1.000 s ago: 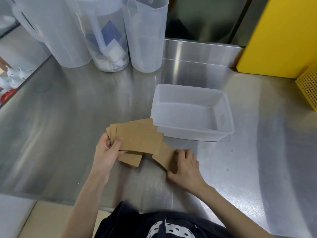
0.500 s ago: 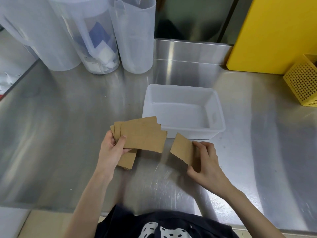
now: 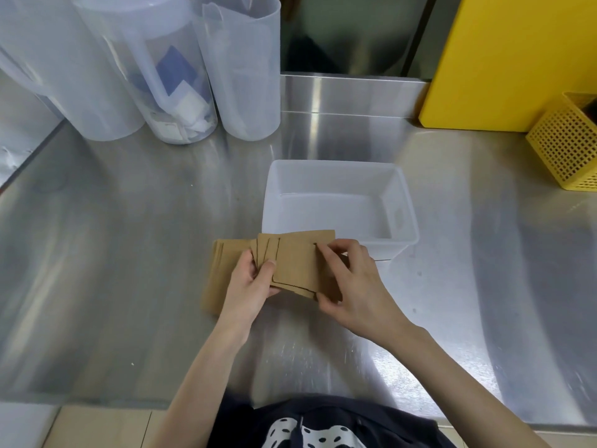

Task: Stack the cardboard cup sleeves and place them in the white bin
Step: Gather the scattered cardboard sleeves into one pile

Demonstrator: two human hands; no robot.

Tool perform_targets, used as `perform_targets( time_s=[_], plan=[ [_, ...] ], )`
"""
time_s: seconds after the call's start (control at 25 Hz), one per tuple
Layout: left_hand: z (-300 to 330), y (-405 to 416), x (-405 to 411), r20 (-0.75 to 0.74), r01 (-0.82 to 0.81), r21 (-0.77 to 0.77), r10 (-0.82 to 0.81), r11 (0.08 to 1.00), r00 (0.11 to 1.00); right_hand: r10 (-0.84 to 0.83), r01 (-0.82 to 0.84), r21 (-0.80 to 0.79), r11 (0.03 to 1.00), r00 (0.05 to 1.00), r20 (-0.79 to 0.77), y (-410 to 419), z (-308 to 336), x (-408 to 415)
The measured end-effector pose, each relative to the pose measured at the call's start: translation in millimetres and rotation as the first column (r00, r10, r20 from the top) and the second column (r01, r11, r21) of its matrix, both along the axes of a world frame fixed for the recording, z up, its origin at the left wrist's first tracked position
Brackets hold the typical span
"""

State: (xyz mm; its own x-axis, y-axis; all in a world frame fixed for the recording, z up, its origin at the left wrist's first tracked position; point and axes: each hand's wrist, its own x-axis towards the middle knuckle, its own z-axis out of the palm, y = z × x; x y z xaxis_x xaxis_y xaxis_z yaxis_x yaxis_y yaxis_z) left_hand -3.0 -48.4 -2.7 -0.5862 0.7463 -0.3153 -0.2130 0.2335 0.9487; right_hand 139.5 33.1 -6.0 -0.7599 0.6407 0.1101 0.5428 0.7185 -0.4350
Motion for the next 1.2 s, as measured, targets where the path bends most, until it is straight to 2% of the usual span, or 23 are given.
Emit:
perform_targets(
  time_s=[0.12, 0.24, 0.36, 0.48, 0.52, 0.6, 0.68, 0.72, 0.8, 0.92, 1.04, 1.2],
  plan=[
    [2, 1, 4, 0.055, 0.026, 0.016, -0.027, 1.0, 0.998, -0.012, 0.012, 0.005, 1.0, 1.0, 0.022, -1, -2, -1],
    [-1, 1, 5, 0.023, 0.065, 0.001, -0.065, 0.998, 0.998, 0.0, 0.0, -0.016, 1.0, 1.0, 0.017, -2, -3, 0],
    [-3, 1, 5, -0.003, 0.061, -0.016, -0.062, 0.998, 0.998, -0.004, -0.001, -0.165, 0.986, 1.0, -0.028, -2, 1, 4],
    [-6, 0, 5, 0.02, 0.064, -0.026, -0.064, 0.998, 0.998, -0.152, 0.111, -0.279, 0.954, 0.98, -0.13, 0, 2, 14],
    [-6, -1, 5, 0.04, 0.069, -0.022, -0.068, 0.997, 0.997, -0.222, 0.159, -0.345, 0.925, 0.963, -0.152, 1, 3, 17],
    [-8, -2, 10, 0.078, 0.09, 0.003, -0.09, 0.996, 0.993, -0.34, 0.192, -0.557, 0.808, 0.924, -0.174, 1, 4, 24],
    [-11, -3, 18, 0.056, 0.149, 0.011, -0.15, 0.989, 0.987, -0.391, 0.131, -0.715, 0.687, 0.895, -0.212, 0, 3, 31],
    [-12, -3, 21, 0.05, 0.183, 0.017, -0.184, 0.983, 0.982, -0.403, 0.104, -0.743, 0.661, 0.885, -0.234, 0, 0, 34],
    [-17, -5, 24, 0.033, 0.239, 0.022, -0.24, 0.971, 0.97, -0.422, 0.097, -0.75, 0.654, 0.869, -0.256, 0, -5, 38],
    [-22, -4, 24, -0.021, 0.302, -0.011, -0.303, 0.953, 0.953, -0.398, 0.128, -0.701, 0.702, 0.886, -0.238, -1, -11, 43],
    [-30, -5, 25, -0.056, 0.363, -0.078, -0.367, 0.929, 0.928, -0.372, 0.161, -0.656, 0.737, 0.907, -0.195, -3, -19, 45],
    [-44, -12, 28, -0.154, 0.413, -0.199, -0.444, 0.889, 0.883, -0.402, 0.194, -0.655, 0.73, 0.897, -0.182, -9, -33, 48]
  ],
)
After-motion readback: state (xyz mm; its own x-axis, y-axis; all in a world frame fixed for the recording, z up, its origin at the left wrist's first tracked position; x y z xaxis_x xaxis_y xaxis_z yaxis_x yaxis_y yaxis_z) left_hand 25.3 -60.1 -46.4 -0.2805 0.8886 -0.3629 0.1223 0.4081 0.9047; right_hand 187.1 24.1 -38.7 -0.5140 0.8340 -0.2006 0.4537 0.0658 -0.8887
